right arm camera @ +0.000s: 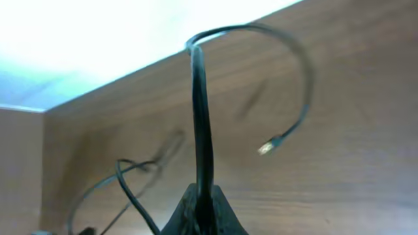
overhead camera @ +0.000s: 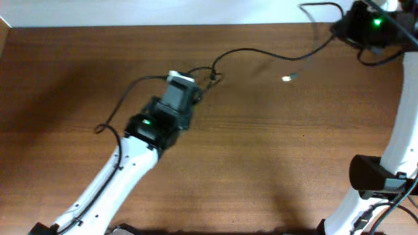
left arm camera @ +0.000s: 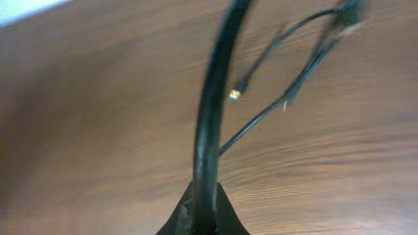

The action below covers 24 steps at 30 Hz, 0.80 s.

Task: Untangle cables
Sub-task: 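Pull the cable rightward off the table with the right gripper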

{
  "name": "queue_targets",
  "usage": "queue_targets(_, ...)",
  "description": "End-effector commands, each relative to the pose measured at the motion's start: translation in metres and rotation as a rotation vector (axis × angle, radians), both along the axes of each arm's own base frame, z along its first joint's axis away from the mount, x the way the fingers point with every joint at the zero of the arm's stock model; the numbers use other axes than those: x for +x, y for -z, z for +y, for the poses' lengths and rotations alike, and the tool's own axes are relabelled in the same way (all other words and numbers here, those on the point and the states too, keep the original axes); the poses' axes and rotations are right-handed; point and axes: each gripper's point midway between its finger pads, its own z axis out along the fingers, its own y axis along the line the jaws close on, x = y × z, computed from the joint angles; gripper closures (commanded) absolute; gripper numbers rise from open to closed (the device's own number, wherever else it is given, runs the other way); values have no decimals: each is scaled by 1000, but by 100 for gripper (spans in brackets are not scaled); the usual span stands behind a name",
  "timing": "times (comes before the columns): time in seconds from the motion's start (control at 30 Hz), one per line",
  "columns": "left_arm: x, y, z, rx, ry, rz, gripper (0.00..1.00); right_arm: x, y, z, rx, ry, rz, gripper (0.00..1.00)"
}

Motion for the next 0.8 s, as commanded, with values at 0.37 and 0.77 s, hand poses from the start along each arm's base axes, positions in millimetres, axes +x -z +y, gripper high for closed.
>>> queue_targets(0.37, 4, 12, 66, -317, -310, 78, 100, -14, -13, -56, -78, 120, -32, 96)
queue_targets(0.77, 0, 12, 25, -478, -145, 152, 100, -26, -14, -164, -511, 508, 20, 96)
